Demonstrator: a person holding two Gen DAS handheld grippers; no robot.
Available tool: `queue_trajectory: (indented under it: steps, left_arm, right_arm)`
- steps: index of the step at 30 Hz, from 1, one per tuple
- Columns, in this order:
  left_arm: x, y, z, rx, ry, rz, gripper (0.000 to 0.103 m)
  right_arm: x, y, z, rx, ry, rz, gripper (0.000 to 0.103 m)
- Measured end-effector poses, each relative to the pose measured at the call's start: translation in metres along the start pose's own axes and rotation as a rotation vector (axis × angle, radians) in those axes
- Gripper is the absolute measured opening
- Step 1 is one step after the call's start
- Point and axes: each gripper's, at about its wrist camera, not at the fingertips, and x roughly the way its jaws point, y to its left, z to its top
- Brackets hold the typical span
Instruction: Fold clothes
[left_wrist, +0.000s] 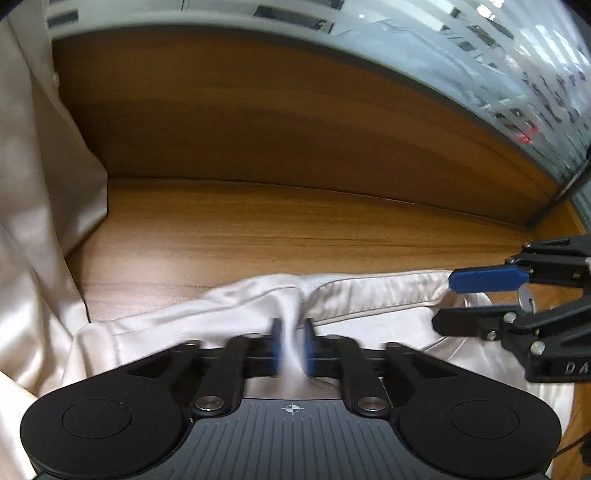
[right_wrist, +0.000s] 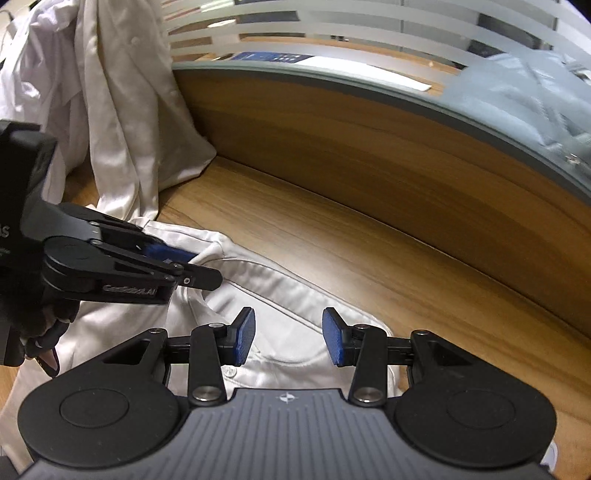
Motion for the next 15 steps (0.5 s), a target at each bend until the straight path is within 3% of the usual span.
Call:
queue_trajectory:
  steps: [2,6,11,15]
  left_arm:
    - [-0.001,0.009,0.001,-0.062,-0.006,-0.058,0.005]
    - [-0.001,0.039,-0.002,-0.281,-0.011,-0.223,0.005]
    - [0.004,0.069,-0.012,-0.532,-0.014,-0.393,0.005]
    - [0.009,0.081,-0.02,-0.664,-0.013,-0.504,0.005]
  right_arm:
    - [0.006,0.001,0.001,-0.016,-0.003,0.011,0.046]
    - [0.017,0.004,0.003,-0.055,-0.013,0.026,0.046]
    - [0.026,0.016,0.002,-0.158,-0.044,-0.005,0.046]
    - [0.041,0.028,0.005,-0.256,-0.056,-0.036,0.046]
